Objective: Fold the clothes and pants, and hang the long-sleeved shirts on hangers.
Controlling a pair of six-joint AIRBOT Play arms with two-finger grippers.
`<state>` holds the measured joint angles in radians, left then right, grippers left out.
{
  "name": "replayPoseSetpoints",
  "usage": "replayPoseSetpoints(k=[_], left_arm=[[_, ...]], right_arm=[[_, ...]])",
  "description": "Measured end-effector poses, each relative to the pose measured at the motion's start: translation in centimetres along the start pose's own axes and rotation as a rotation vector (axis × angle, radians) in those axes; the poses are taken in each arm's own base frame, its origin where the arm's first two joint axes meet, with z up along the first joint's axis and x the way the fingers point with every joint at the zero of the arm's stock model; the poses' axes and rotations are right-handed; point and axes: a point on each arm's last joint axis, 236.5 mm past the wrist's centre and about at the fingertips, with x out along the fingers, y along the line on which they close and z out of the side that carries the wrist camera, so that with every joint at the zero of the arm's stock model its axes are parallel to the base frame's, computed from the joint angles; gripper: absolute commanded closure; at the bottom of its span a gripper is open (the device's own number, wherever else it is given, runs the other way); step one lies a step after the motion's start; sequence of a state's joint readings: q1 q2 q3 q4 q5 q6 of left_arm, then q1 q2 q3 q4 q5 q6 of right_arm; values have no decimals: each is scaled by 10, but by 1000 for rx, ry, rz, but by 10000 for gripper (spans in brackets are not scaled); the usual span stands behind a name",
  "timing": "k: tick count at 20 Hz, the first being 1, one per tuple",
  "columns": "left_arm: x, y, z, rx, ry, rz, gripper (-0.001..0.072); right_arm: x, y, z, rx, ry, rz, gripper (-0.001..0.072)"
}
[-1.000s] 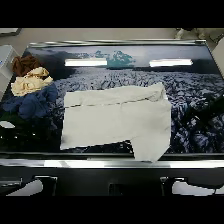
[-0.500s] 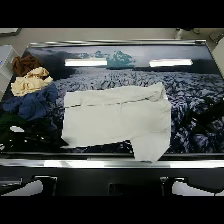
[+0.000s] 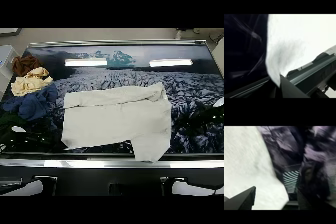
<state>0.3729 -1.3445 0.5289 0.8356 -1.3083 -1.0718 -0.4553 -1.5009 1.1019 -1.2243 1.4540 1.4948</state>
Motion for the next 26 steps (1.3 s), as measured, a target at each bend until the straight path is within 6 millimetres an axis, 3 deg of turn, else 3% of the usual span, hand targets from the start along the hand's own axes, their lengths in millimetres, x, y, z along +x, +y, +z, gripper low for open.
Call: replayPoseSetpoints(k=[5, 6, 8, 11, 14, 16, 17, 18, 20, 21, 23, 25, 26], left_arm=[[-1, -2, -2, 0, 9, -11, 685], [-1, -2, -2, -1, 9, -12, 686], [-1, -2, -3, -2, 10, -13, 685], [-8, -6, 3, 12, -5, -10, 687], [-38, -26, 32, 88, -109, 19, 687], [-84, -57, 63, 193, -252, 54, 688], [-119, -84, 82, 265, -367, 77, 687], [-157, -113, 97, 334, -491, 98, 687], [-255, -193, 112, 511, -812, 134, 686], [-307, -237, 103, 602, -981, 148, 686], [-395, -315, 59, 763, -1291, 163, 686], [-453, -372, -6, 894, -1526, 168, 686], [-469, -391, -38, 943, -1608, 170, 686]], right_arm=[[33, 18, 10, 6, 34, 127, 195], [37, 24, 10, 2, 42, 149, 249], [46, 30, 8, -38, 61, 154, 644], [50, 43, -1, -122, 101, 153, 670], [19, 65, 2, -215, 66, 167, 670], [-29, 89, 22, -304, -74, 165, 670], [-65, 105, 35, -357, -186, 163, 669], [-109, 124, 46, -414, -322, 159, 669], [-213, 167, 55, -528, -649, 153, 669], [-267, 187, 47, -581, -815, 148, 669], [-371, 219, 3, -678, -1130, 130, 668], [-447, 234, -58, -737, -1390, 99, 668], [-475, 238, -91, -757, -1495, 88, 668]])
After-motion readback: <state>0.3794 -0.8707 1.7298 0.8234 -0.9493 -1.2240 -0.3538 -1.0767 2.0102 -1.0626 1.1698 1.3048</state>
